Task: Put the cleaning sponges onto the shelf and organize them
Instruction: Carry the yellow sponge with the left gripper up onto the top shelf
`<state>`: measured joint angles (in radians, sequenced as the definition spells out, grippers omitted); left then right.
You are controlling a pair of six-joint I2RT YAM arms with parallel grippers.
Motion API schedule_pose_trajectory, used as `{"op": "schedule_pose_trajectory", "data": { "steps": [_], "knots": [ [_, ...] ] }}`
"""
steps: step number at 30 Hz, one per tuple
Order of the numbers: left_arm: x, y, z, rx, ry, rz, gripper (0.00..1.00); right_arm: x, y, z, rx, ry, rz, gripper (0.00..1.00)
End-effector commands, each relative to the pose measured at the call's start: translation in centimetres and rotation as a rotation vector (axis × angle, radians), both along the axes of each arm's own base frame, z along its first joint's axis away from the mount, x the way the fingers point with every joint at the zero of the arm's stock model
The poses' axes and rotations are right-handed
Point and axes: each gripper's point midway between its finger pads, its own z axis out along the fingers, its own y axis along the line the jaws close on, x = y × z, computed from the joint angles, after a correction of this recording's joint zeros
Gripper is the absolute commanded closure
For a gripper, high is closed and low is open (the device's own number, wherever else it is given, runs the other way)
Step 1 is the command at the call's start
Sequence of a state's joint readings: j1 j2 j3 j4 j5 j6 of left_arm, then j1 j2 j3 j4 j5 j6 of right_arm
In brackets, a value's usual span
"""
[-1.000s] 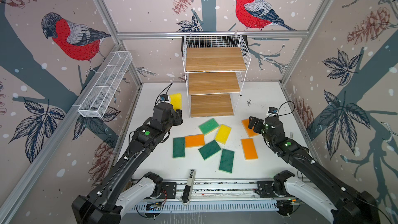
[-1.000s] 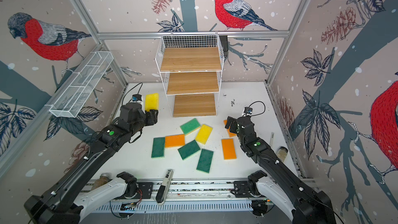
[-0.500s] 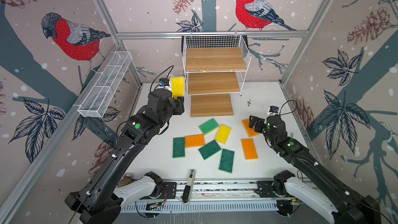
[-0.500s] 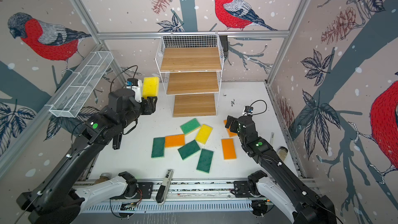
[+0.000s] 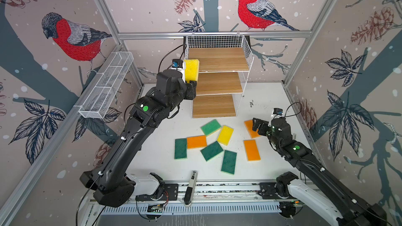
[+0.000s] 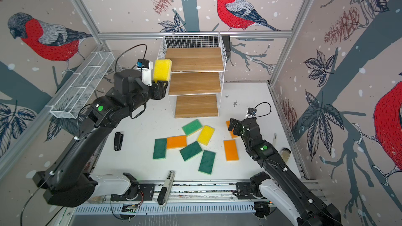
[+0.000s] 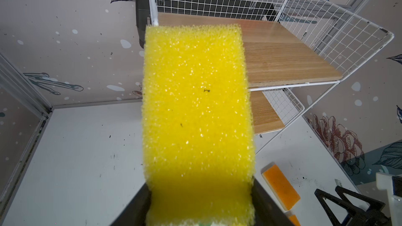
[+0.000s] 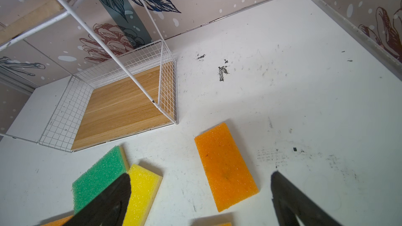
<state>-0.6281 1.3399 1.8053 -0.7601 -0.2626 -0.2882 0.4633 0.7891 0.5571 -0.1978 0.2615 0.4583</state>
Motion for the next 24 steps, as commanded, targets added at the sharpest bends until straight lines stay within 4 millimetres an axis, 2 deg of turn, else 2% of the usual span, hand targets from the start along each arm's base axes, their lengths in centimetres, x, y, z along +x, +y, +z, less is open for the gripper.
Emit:
{"op": "schedule_pose_trajectory", "data": {
  "steps": [1,7,12,19,24],
  "knots": [
    [0.8,-1.6,2.4,-0.004,-0.068,-0.041,0.40,-0.1,0.1,0.5,-0.011,-0.013,0.014,0.00],
    [2.4,-3.9,4.8,-0.039,-0.117,-0.075,0.40,-0.3,0.7,1.5,0.019,-0.026,0.049,0.00],
    [3.9,-5.6,5.1,-0.022,-0.129,-0.070,0.40,-0.6,0.8,2.5,0.021,-0.043,0.063,0.00],
    [6.3,-5.4,5.6,0.020,-0.143,0.026,0.40,-0.8,0.5,3.6,0.021,-0.079,0.063,0.00],
    [7.7,-5.7,5.3,0.048,-0.153,0.062,0.40,-0.9,0.5,3.8,0.021,-0.084,0.065,0.00]
  ]
}}
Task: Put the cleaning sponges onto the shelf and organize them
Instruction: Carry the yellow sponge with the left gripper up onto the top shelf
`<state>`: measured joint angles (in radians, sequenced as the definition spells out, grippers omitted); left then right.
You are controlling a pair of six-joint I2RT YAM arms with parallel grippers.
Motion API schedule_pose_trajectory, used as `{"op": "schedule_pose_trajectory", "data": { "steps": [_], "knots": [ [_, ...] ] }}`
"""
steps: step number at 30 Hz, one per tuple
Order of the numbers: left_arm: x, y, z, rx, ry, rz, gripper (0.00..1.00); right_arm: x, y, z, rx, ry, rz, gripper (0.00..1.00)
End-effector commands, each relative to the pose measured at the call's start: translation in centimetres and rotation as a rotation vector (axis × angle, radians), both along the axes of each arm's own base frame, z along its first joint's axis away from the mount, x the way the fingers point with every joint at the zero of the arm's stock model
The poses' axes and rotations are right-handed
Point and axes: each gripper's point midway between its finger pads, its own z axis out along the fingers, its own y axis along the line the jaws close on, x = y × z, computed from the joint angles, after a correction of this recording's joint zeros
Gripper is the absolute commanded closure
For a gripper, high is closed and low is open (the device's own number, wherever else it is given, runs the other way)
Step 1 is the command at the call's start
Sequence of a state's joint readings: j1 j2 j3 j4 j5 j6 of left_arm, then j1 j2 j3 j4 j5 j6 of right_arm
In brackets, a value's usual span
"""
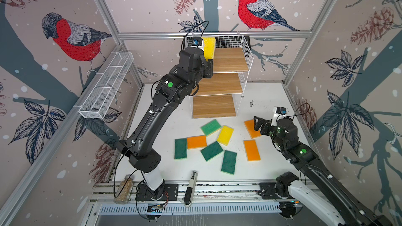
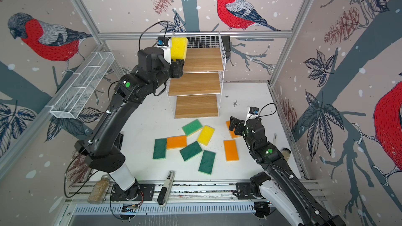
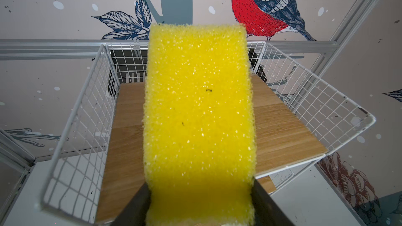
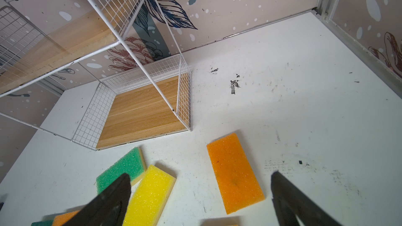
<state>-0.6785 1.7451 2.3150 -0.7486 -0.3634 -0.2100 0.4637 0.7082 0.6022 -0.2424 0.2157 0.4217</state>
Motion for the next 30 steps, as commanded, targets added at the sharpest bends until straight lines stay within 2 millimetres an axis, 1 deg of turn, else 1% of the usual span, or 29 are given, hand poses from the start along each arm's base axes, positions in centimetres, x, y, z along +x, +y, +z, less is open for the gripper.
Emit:
{"op": "schedule_pose_trajectory", "data": {
  "steps": [1,4,9,13,17,24,30],
  "knots": [
    [0.8,0.5,0.2,0.024,-0.018,0.056,0.40,0.0,0.1,0.4,-0.003,-0.012,0.008,0.00],
    [1.5,1.0,0.1,0.036,-0.019,0.108,0.41,0.0,0.1,0.4,-0.003,-0.013,0.010,0.00],
    [2.6,1.2,-0.6,0.048,-0.014,0.142,0.41,0.1,0.2,0.4,0.002,-0.015,0.013,0.00],
    [3.8,1.9,-1.8,0.057,0.014,0.183,0.40,0.0,0.5,0.3,0.010,-0.014,0.028,0.00],
    [4.7,2.0,-2.8,0.048,0.040,0.185,0.40,0.0,0.5,0.2,0.009,-0.013,0.030,0.00],
    [5.7,1.9,-3.9,0.042,0.063,0.183,0.40,0.0,0.7,0.1,0.016,-0.012,0.037,0.00],
    [6.0,1.9,-4.9,0.045,0.087,0.192,0.40,0.0,0.8,-0.1,0.019,-0.007,0.038,0.00]
  ]
}}
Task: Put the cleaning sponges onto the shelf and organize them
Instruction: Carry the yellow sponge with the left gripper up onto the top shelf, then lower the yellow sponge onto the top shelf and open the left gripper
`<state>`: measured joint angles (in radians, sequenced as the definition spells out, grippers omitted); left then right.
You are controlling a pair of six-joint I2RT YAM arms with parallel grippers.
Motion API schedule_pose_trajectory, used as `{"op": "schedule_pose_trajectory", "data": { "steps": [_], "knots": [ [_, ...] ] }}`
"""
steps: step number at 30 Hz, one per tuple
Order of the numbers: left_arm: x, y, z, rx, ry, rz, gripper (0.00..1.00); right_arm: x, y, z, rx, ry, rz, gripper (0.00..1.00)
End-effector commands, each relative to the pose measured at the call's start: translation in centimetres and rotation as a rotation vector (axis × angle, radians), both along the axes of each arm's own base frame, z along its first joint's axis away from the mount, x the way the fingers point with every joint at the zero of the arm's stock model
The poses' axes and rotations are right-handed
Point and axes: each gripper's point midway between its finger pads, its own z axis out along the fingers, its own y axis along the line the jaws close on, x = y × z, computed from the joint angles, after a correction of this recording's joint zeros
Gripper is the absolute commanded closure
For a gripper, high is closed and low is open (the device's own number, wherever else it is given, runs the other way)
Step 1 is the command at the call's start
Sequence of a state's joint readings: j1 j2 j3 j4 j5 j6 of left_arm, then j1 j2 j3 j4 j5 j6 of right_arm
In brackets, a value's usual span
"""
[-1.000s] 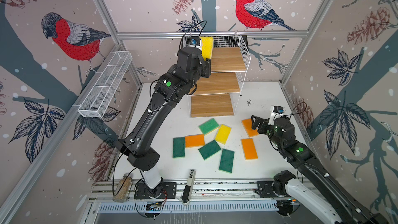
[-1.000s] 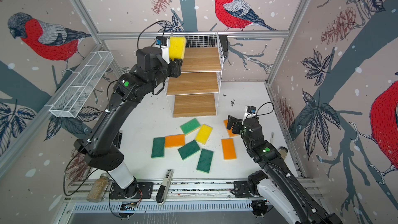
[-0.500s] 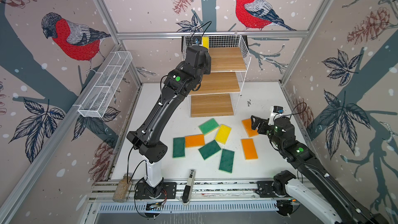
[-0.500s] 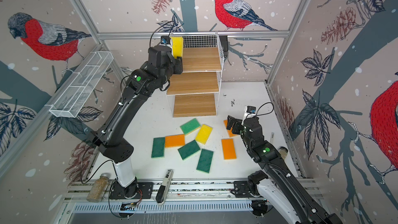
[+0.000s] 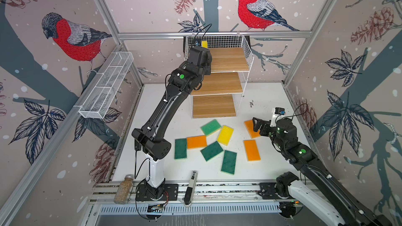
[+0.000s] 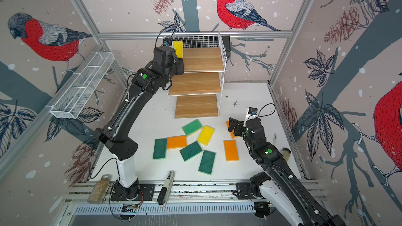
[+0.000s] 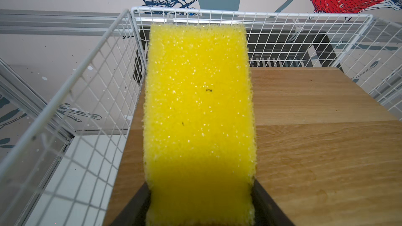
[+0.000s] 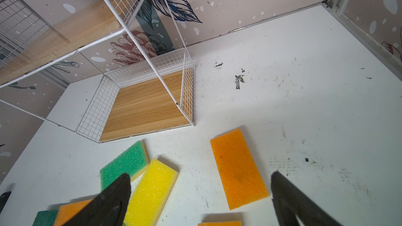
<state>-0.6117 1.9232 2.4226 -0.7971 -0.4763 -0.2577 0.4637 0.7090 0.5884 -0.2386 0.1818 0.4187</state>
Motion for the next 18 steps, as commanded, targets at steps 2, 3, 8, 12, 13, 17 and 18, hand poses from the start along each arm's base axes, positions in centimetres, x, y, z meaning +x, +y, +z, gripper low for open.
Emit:
{"op": "schedule_pose_trajectory", "data": {
  "steps": [2,3,8,12,13,17,18],
  "knots": [
    [0.1,0.0,-0.3,-0.011,0.009,0.004,0.40,0.2,0.2,0.5,0.016,-0.022,0.007,0.00],
    [0.0,0.0,-0.3,-0.011,0.011,0.004,0.40,0.2,0.3,0.4,0.013,-0.018,0.008,0.00],
    [0.1,0.3,-0.9,-0.003,0.020,0.024,0.39,0.1,0.3,0.2,0.018,-0.014,0.010,0.00],
    [0.2,0.7,-1.3,0.011,0.031,0.046,0.38,0.1,0.4,0.1,0.020,-0.009,0.014,0.00],
    [0.2,0.7,-1.4,0.015,0.033,0.050,0.38,0.1,0.4,0.1,0.020,-0.010,0.014,0.00],
    [0.3,1.0,-1.7,0.015,0.040,0.067,0.34,0.1,0.4,0.1,0.021,-0.009,0.016,0.00],
    [0.3,1.0,-1.8,0.013,0.039,0.070,0.33,0.1,0.4,0.1,0.021,-0.007,0.015,0.00]
  ]
}}
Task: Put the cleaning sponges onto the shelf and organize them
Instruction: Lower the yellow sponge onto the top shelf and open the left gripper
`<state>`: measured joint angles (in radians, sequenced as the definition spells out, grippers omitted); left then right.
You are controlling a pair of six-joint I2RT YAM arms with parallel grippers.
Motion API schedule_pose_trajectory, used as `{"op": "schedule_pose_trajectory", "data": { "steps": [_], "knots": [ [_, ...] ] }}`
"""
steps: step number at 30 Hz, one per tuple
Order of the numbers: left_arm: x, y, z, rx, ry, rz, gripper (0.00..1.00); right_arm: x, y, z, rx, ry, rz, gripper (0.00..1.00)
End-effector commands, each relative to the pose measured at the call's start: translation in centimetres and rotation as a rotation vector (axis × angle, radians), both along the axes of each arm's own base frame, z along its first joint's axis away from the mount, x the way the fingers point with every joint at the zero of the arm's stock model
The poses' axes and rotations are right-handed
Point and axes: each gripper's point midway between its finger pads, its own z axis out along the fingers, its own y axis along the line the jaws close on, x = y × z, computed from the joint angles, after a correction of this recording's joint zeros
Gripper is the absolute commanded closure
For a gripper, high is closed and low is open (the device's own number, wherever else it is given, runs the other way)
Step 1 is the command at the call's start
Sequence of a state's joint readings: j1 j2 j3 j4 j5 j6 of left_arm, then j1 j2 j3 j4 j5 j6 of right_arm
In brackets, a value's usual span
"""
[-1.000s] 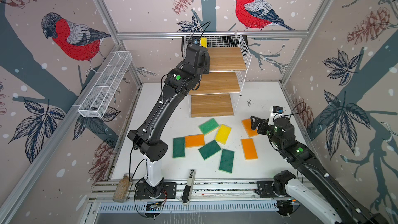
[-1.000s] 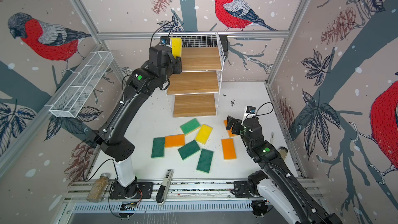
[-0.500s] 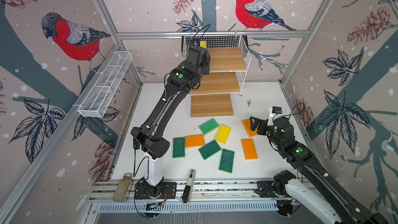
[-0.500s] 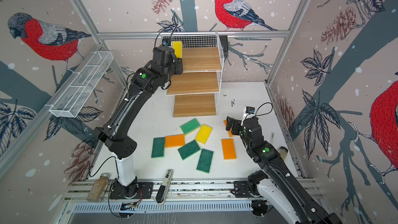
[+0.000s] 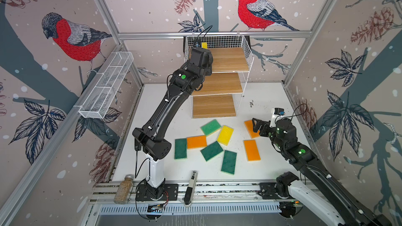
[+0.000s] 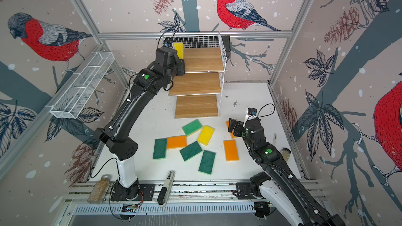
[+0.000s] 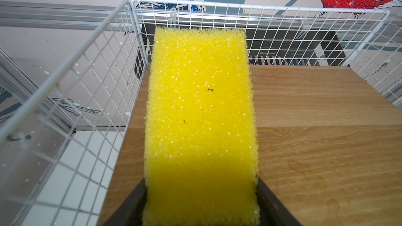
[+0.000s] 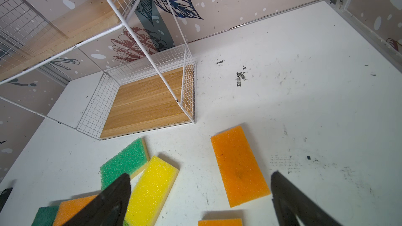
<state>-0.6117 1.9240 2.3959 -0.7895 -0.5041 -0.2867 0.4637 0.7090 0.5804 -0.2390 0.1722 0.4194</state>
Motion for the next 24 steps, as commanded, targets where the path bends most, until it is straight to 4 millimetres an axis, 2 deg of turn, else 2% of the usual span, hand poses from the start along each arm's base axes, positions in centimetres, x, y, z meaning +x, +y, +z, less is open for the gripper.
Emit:
{"op": "schedule_pose_trajectory", "data": {
  "steps": [1,11,24],
  "knots": [
    [0.1,0.7,-1.0,0.017,0.029,0.037,0.32,0.2,0.3,0.5,0.021,-0.016,0.008,0.00],
    [-0.1,0.5,-0.6,-0.010,0.025,0.024,0.21,0.0,0.3,0.3,0.023,-0.006,0.007,0.00],
    [-0.9,0.0,0.9,-0.063,0.001,-0.025,0.20,-0.1,0.4,0.5,0.043,-0.005,0.010,0.00]
  ]
}}
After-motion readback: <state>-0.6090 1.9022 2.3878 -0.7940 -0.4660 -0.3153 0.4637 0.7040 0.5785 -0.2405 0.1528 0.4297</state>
